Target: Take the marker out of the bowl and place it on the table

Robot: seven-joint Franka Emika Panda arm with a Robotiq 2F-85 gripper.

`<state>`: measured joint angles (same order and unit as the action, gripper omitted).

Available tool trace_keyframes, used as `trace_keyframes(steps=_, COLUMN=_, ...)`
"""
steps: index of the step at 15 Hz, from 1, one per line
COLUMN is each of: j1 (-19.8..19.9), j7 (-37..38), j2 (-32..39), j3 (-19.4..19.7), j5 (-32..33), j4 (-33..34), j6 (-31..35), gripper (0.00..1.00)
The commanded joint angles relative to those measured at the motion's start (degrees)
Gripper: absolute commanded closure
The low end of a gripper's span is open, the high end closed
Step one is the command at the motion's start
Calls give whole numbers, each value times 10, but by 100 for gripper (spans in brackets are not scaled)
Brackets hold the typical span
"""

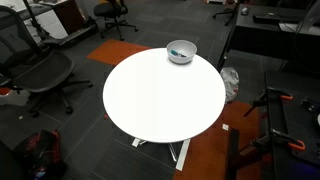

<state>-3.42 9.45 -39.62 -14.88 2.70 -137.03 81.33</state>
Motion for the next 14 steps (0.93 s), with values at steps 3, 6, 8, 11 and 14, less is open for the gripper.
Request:
trace_keyframes(steps=3, j1=-15, j7=8, j2=3, j3=11, j5=5, j4=1, j6=-1, gripper=0)
trace_keyframes(steps=6, j1=-15, j7=8, j2=3, j3=11, j5=5, j4=1, j6=-1, gripper=0)
trace_keyframes(steps=8, j1=-9, j7=11, j2=10, j3=12, j5=19, j4=1, j6=8, gripper=0)
trace_keyframes(steps=11, j1=2, j7=15, j2=16, j3=25, j5=44, j4=-5, j6=37, gripper=0)
trace_keyframes(steps=14, j1=15, j7=21, j2=27, j3=50, j5=67, j4=-17, j6=91, gripper=0)
